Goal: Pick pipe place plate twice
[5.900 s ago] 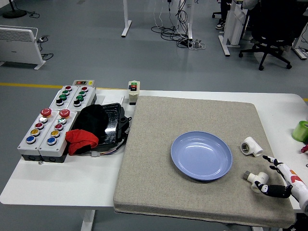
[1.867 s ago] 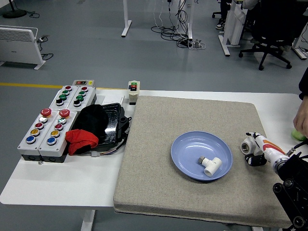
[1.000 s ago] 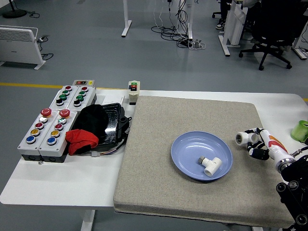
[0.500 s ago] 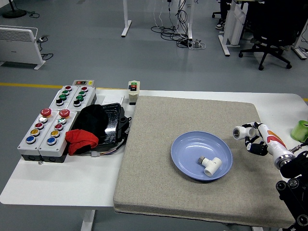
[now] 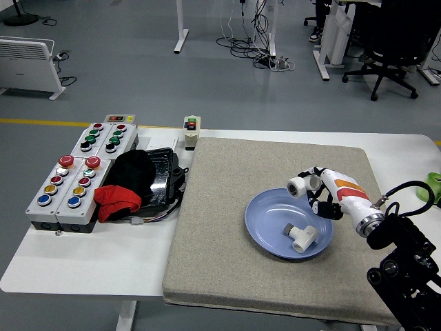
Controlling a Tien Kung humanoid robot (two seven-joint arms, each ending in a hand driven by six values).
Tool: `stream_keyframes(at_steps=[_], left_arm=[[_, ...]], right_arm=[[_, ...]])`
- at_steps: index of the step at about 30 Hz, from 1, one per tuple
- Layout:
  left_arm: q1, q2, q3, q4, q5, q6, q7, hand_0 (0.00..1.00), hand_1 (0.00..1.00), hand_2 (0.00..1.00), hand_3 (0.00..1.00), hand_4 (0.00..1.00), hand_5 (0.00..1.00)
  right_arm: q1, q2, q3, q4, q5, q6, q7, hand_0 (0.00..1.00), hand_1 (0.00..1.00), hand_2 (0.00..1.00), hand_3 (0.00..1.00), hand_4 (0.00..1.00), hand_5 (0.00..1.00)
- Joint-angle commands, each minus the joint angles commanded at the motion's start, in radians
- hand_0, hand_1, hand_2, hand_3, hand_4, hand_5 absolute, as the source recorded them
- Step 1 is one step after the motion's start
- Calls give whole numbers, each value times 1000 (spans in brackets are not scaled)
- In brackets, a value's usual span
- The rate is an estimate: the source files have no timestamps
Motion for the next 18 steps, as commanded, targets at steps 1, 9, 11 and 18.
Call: stream_keyframes(at_steps=[1, 9, 11, 18], left_arm=[[0, 0, -1, 0, 0, 0, 0, 694, 673, 686, 616, 259, 998], [-5, 1, 1, -1, -3, 1, -1, 693, 671, 685, 615, 257, 998], [-5, 1, 0, -1, -3, 0, -1, 692, 672, 684, 616, 258, 998], [-6, 0, -1, -2, -3, 0, -1, 693, 672, 684, 615, 261, 998]], right_arm=[[5, 3, -13, -3, 6, 8, 1, 391, 459, 511, 626, 406, 78], [40, 37, -67, -51, -32, 52, -11, 812, 729, 790, 798, 640, 253], [45, 47, -63, -71, -47, 47, -6, 981, 908, 998, 998, 722, 276], [39, 49, -40, -86, -36, 29, -3, 998, 924, 998, 998, 761, 278]])
